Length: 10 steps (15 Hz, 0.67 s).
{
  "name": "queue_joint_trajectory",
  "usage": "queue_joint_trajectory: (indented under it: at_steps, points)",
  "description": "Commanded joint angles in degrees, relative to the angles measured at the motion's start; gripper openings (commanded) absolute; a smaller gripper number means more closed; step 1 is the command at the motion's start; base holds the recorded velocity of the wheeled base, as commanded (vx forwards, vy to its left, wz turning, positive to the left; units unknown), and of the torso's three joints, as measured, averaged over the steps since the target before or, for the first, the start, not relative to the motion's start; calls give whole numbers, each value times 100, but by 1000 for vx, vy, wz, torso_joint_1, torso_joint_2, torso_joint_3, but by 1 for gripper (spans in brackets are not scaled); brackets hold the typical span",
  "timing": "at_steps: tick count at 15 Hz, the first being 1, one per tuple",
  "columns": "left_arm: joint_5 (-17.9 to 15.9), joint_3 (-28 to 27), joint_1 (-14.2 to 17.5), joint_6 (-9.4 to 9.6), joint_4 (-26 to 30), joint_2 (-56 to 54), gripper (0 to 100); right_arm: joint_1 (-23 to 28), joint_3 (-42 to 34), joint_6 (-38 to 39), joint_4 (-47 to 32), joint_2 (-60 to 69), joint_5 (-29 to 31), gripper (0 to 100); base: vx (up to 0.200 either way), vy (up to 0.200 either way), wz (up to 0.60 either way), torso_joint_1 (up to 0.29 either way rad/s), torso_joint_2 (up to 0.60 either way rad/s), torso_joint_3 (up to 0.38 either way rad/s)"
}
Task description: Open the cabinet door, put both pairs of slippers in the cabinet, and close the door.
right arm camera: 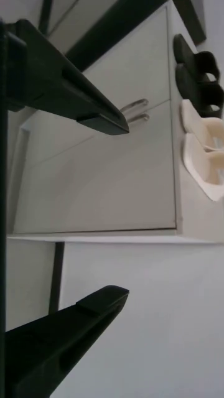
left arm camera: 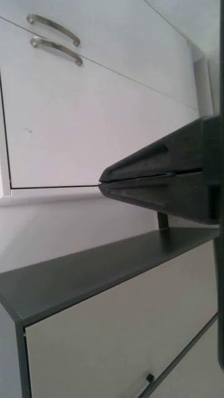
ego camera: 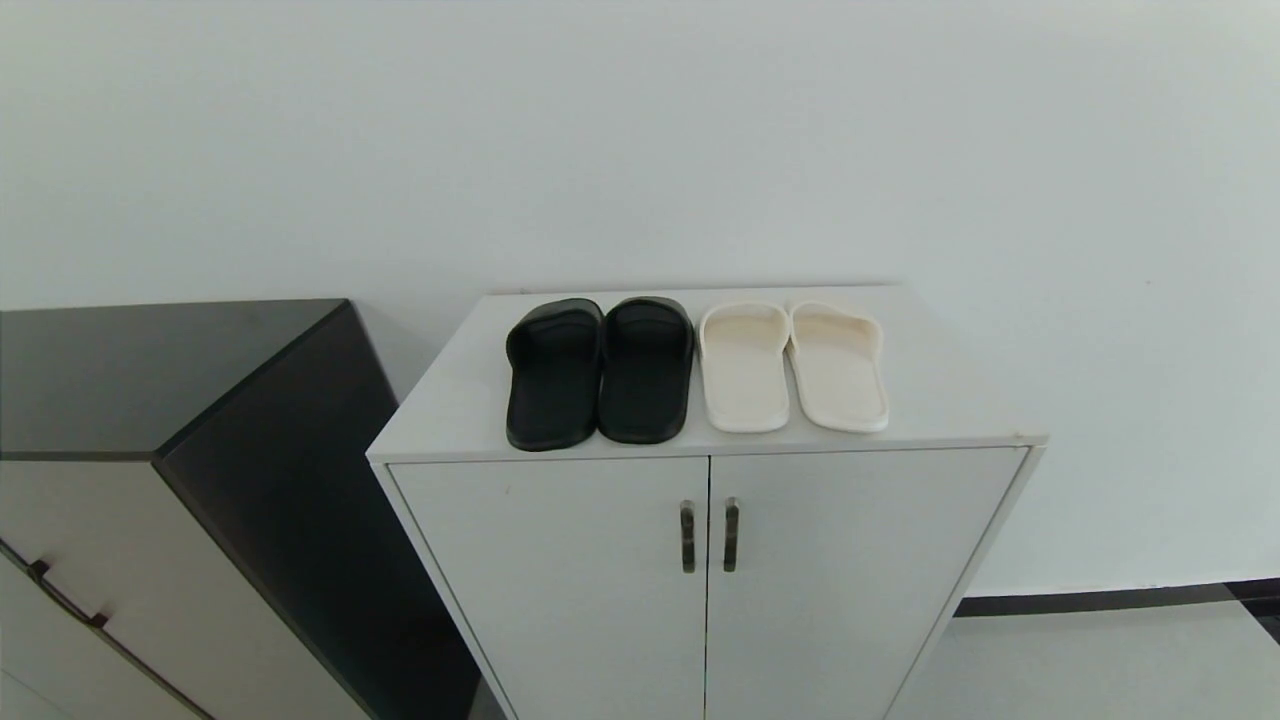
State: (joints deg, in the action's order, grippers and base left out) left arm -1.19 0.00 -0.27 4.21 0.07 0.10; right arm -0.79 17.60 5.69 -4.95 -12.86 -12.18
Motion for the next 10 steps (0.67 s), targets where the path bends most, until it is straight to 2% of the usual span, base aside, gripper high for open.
queue_joint_trajectory:
  at_steps: [1, 3, 6, 9, 10]
  points:
    - [-30, 0, 0, -7, 1, -1, 0, -35, 121, -7, 240, -1456, -435, 100, 0, 0, 0, 0, 0, 0]
    - [-30, 0, 0, 1, 1, -1, 0, -387, 305, -7, 1137, -2950, -391, 100, 0, 0, 0, 0, 0, 0]
    - [-30, 0, 0, -7, 1, -1, 0, -861, 1061, 477, 1638, -4365, -347, 100, 0, 0, 0, 0, 0, 0]
    - [-30, 0, 0, -7, 1, -1, 0, -2206, 1676, 1083, 1638, -5104, 778, 100, 0, 0, 0, 0, 0, 0]
    - [-30, 0, 0, -7, 1, -1, 0, -3023, 1896, 1215, 1655, -5438, 1622, 100, 0, 0, 0, 0, 0, 0]
